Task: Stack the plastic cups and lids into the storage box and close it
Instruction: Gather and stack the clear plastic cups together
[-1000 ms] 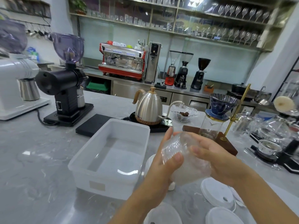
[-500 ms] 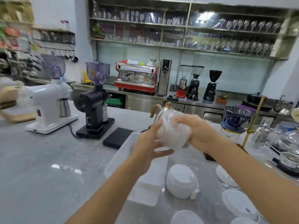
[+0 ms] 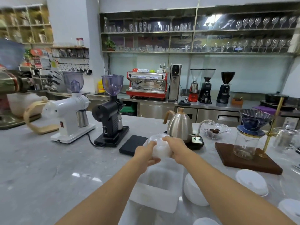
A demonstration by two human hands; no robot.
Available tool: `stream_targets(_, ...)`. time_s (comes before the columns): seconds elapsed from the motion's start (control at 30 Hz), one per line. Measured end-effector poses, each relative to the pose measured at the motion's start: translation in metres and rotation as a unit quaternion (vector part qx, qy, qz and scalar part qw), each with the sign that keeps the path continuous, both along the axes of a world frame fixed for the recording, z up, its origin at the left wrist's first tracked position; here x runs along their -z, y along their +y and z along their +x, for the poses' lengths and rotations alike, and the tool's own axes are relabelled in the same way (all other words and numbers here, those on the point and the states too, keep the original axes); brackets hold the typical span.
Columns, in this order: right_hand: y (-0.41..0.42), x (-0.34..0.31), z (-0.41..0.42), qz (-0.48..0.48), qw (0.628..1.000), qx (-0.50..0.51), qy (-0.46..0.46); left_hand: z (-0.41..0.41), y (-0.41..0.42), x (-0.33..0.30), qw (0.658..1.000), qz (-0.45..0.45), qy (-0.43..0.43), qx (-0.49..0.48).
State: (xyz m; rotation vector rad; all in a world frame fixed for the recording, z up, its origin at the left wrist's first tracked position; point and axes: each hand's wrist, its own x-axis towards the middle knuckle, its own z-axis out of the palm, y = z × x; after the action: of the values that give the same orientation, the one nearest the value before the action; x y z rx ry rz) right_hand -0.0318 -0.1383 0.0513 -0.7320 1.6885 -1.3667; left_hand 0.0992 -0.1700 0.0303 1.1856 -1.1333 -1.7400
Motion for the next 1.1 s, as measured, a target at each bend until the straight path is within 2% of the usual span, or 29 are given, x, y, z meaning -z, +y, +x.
stream_targets(0.23, -0.006, 0.01, 0.005, 0.086, 0.996, 0.01, -0.018, -0.008, -0.001, 0.01, 0.997, 0.021, -0.066, -0.024)
stream_targets(0.47, -0.021, 0.025, 0.013, 0.094, 0.995, 0.011, -0.003, -0.006, 0.0, 0.009, 0.997, 0.038, -0.05, -0.038)
stream_targets(0.7, -0.035, 0.04, 0.013, 0.109, 0.99, -0.003, 0.084, -0.006, -0.006, 0.013, 0.995, 0.06, -0.061, -0.047)
stream_targets(0.87, -0.036, 0.043, 0.013, 0.104, 0.99, -0.019, 0.094, -0.009, -0.004, 0.015, 0.994, 0.072, -0.055, -0.065)
stream_targets(1.1, -0.033, 0.045, 0.009, 0.15, 0.966, -0.043, 0.207, -0.008, 0.008, 0.003, 0.993, 0.099, -0.031, -0.06)
